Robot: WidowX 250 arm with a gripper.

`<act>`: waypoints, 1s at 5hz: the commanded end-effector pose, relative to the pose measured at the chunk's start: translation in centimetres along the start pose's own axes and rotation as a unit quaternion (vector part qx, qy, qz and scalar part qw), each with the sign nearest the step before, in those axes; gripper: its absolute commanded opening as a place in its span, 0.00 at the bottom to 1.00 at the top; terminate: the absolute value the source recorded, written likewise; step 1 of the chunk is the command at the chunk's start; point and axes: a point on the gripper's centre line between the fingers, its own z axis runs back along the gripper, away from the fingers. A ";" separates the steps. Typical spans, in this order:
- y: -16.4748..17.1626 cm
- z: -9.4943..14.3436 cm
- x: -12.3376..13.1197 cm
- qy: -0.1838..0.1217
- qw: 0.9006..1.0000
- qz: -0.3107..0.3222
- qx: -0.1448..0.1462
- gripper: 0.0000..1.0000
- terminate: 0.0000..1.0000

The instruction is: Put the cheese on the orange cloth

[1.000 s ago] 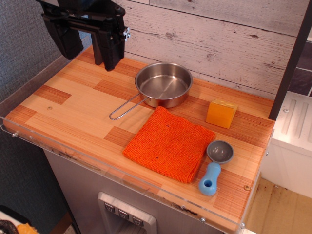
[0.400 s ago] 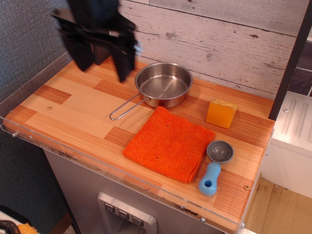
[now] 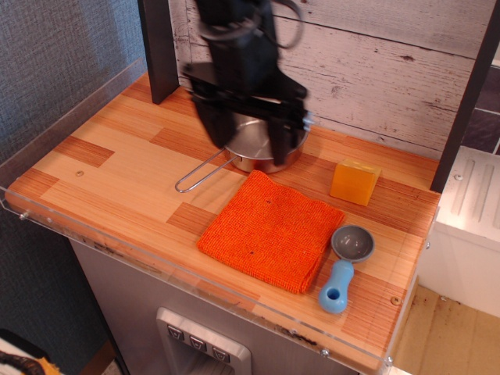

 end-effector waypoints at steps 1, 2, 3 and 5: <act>-1.8 -2.0 6.3 -0.032 0.997 0.068 0.033 1.00 0.00; -2.8 -2.8 7.3 -0.036 0.994 0.095 0.037 1.00 0.00; -4.9 -3.7 8.6 -0.036 0.994 0.097 0.041 1.00 0.00; -7.0 -7.3 9.2 -0.005 0.996 0.080 0.041 1.00 0.00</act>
